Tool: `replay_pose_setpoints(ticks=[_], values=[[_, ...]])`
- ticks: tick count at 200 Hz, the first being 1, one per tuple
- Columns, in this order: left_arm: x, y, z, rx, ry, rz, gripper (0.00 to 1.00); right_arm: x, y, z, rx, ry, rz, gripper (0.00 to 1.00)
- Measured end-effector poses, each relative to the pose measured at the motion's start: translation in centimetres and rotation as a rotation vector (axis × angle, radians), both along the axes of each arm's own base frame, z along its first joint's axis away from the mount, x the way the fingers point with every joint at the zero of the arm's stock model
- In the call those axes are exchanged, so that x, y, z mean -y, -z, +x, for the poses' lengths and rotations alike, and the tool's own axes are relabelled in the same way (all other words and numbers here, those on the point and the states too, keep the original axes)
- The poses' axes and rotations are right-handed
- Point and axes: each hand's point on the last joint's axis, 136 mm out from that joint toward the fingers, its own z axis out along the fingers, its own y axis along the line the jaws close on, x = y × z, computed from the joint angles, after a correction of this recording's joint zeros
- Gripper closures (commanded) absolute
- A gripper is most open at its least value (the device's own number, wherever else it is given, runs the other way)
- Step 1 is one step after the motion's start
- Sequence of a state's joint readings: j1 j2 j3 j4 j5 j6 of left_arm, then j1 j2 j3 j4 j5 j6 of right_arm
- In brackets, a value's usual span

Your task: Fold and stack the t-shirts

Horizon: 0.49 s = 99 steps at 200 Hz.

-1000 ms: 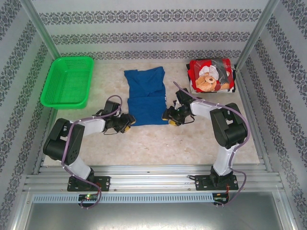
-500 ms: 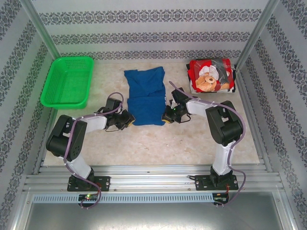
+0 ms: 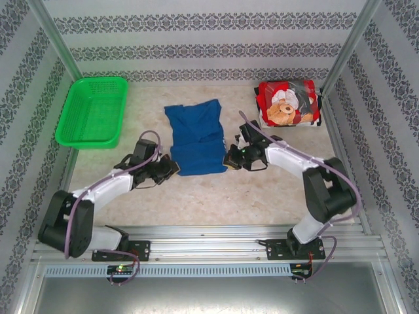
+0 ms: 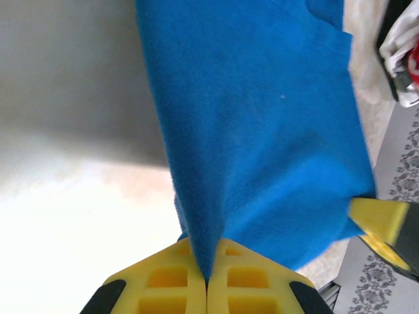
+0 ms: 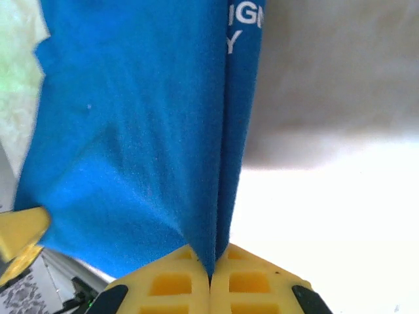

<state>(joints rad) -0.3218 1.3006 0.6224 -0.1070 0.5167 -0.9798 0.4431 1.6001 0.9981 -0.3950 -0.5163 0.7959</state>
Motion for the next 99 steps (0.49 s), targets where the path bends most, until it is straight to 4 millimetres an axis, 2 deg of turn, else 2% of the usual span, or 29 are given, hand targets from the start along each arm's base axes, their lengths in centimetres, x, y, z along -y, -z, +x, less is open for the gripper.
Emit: replay_pose_setpoints(ticks=[30,62,79,99], values=[[-0.6,0.6,-4.2,-0.038,0.014,0.007,1.0,-0.8,-0.3,-5.3,-0.034,-0.027,-0.003,1.0],[-0.8,-1.5,-7.9,-0.024,0.026,-0.021,1.0,-1.4,-0.2,-11.0,-0.092,-0.042,-0.036,1.0],[-1.0,-2.7,-9.3,-0.011,0.026,-0.038,1.0,-1.5,-0.9,-12.7,-0.101,-0.032,-0.038,1.0],[-1.5,-3.4,-10.8,-0.019,0.017,-0.051,1.0,-1.4,-2.1,-13.2,-0.089,-0.006,-0.019,1.0]])
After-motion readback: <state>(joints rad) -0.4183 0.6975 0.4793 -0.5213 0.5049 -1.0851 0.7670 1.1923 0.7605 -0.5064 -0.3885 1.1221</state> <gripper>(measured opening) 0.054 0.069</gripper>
